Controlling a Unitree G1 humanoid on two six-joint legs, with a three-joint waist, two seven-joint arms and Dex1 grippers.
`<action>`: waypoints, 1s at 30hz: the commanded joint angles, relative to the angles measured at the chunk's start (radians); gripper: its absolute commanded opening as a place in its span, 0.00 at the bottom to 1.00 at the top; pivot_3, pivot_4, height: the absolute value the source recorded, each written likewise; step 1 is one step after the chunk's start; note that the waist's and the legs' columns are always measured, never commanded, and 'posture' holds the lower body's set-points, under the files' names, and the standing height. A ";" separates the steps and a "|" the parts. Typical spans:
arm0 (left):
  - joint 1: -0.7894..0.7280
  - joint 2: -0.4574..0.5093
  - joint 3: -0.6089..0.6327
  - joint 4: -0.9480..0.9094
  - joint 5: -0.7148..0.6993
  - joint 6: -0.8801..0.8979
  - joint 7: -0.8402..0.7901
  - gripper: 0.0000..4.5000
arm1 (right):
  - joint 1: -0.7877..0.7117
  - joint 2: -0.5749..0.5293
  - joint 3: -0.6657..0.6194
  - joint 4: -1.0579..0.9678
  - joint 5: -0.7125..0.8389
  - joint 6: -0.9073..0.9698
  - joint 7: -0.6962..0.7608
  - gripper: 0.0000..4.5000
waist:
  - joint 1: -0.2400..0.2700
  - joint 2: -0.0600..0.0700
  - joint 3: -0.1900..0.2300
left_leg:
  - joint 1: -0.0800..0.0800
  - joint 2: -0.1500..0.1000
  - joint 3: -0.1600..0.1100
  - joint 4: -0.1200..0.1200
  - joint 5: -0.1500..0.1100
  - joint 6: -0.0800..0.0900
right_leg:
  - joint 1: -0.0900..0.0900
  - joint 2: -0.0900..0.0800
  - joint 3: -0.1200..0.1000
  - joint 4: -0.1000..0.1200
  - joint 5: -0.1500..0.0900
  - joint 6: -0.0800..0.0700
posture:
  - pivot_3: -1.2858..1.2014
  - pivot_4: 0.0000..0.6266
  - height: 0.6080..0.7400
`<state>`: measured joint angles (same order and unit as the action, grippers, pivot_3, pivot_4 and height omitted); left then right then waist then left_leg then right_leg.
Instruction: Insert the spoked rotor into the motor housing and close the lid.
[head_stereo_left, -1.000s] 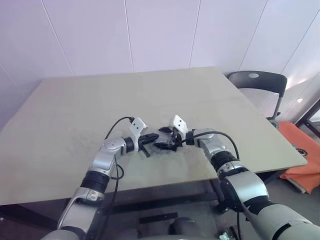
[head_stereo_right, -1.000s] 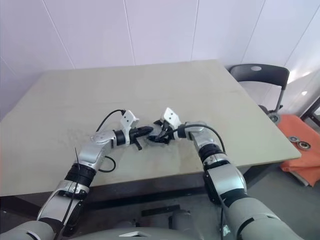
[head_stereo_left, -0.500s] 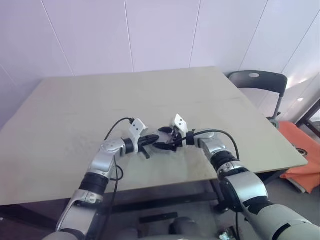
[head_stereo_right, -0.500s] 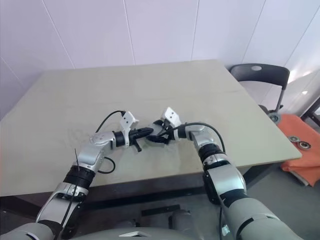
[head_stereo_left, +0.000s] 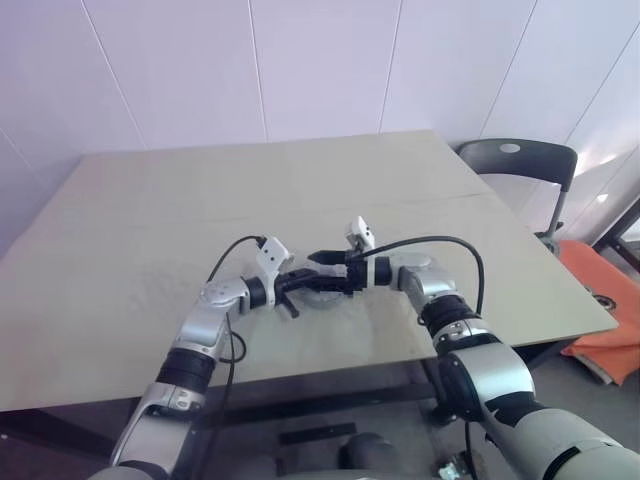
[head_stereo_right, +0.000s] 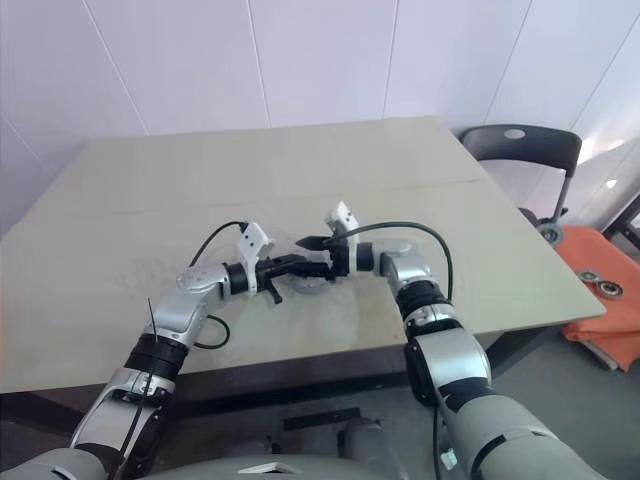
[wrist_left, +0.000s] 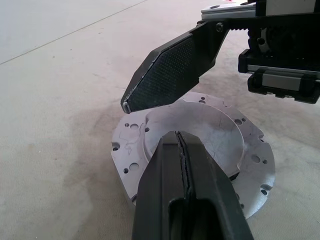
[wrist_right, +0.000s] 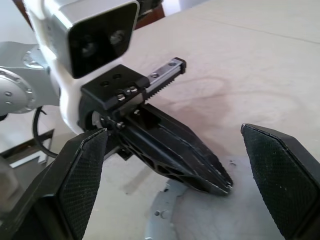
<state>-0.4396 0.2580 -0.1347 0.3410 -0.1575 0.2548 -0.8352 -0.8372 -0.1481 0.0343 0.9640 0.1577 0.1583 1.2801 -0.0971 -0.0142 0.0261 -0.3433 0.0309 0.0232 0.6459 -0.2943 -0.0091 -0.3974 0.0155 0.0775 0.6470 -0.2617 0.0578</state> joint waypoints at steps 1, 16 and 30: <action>0.021 0.006 -0.019 0.021 0.013 0.026 0.005 0.00 | -0.016 -0.005 0.002 -0.014 -0.005 -0.036 -0.020 0.99 | 0.000 0.000 0.000 | 0.000 0.000 0.000 0.000 0.000 0.000 | 0.000 0.000 0.000 0.000 0.000 0.000 | 0.52 0.00 1.00; 0.030 0.021 -0.021 0.009 0.008 0.031 -0.002 0.00 | -0.036 0.005 -0.010 0.016 -0.010 -0.158 -0.093 0.99 | -0.001 0.000 0.000 | 0.000 0.000 0.000 0.000 0.000 0.000 | 0.000 0.000 0.000 0.000 0.000 0.000 | 0.52 0.00 1.00; 0.078 0.056 -0.018 -0.034 -0.004 0.045 -0.028 0.00 | -0.056 0.005 -0.029 0.023 0.021 -0.116 -0.078 0.99 | -0.002 0.000 0.000 | 0.000 0.000 0.000 0.000 0.000 0.000 | 0.000 0.000 0.000 0.000 0.000 0.000 | 0.52 0.00 1.00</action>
<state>-0.3930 0.2952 -0.1341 0.2843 -0.1744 0.2582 -0.8496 -0.8649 -0.1441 0.0165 1.0088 0.1631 0.0446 1.1881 -0.0991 -0.0141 0.0262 -0.3430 0.0312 0.0233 0.6456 -0.2943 -0.0091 -0.3975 0.0155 0.0779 0.6471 -0.2616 0.0577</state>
